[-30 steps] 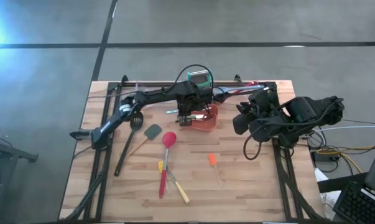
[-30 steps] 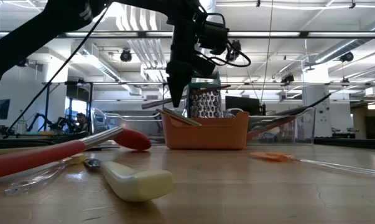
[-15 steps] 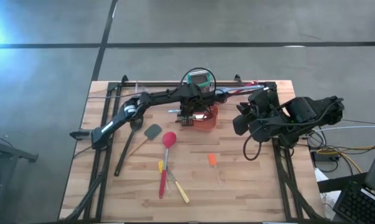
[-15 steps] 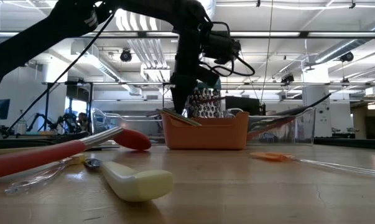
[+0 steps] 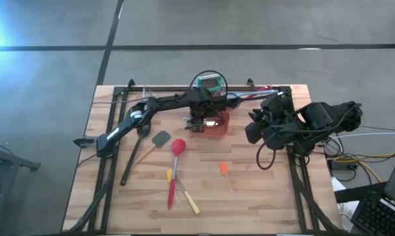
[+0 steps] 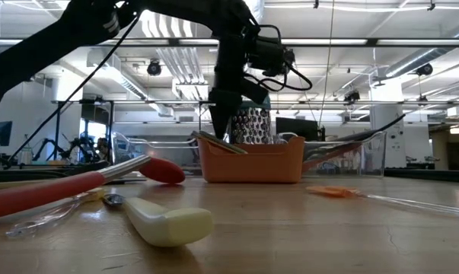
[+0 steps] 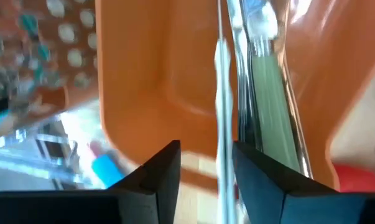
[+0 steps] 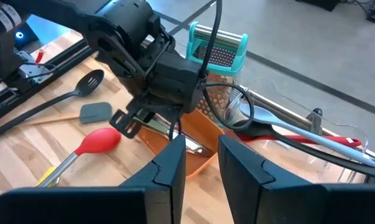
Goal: Pick & Place Kitchen Items
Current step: Put the orange spatula into the left transparent bin
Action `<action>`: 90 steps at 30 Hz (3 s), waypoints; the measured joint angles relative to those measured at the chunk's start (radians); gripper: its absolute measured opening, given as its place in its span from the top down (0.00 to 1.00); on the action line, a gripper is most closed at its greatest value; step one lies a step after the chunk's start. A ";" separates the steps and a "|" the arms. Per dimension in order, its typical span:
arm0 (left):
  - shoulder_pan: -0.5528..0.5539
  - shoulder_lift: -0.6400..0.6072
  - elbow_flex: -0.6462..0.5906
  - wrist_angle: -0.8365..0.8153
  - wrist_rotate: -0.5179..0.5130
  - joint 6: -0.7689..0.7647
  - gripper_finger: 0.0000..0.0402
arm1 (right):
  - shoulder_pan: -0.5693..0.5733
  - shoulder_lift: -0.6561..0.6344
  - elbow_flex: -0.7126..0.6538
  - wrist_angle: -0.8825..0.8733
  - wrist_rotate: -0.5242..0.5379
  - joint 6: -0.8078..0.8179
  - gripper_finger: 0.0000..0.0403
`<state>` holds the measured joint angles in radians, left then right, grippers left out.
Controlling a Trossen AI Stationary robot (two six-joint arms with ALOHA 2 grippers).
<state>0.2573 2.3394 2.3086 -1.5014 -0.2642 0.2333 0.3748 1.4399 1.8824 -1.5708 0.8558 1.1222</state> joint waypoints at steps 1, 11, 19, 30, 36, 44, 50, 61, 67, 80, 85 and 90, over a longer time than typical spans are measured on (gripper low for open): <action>0.000 -0.002 0.008 -0.024 0.000 -0.005 0.62 | 0.000 0.000 0.000 0.000 0.000 0.000 0.78; -0.012 -0.192 0.009 -0.070 0.007 -0.131 0.63 | 0.000 0.000 0.000 0.000 -0.023 0.004 0.83; -0.044 -0.456 -0.054 -0.070 0.009 -0.265 0.65 | 0.000 0.000 0.000 0.001 -0.026 0.006 0.84; -0.193 -0.855 -0.363 -0.070 0.019 -0.554 0.66 | 0.000 0.000 0.000 0.004 -0.026 0.050 0.80; -0.350 -1.007 -0.604 -0.070 0.021 -0.757 0.65 | 0.000 0.000 0.000 0.008 -0.026 0.057 0.82; -0.519 -1.070 -0.868 0.022 0.023 -0.837 0.65 | 0.000 0.000 -0.002 0.011 -0.026 0.057 0.86; -0.592 -1.045 -1.035 0.331 0.109 -0.633 0.65 | 0.000 0.000 -0.002 0.021 -0.028 0.112 0.86; -0.588 -1.036 -1.123 0.425 0.053 -0.651 0.65 | 0.126 0.133 -0.226 0.157 -0.247 0.206 0.86; -0.582 -1.037 -1.118 0.486 0.053 -0.596 0.65 | 0.124 0.241 -0.339 0.243 -0.485 0.252 0.86; -0.560 -1.048 -1.093 0.503 0.057 -0.568 0.65 | -0.056 0.291 -0.523 0.553 -0.677 0.018 0.58; -0.560 -1.048 -1.093 0.504 0.057 -0.568 0.65 | -0.123 0.299 -0.599 0.691 -0.780 -0.048 0.48; -0.560 -1.049 -1.093 0.503 0.057 -0.562 0.65 | -0.161 0.312 -0.649 0.754 -0.809 -0.068 0.45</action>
<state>-0.3023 1.2906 1.2152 -0.9987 -0.2072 -0.3286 0.2136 1.7519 1.2330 -0.8171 0.0468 1.0547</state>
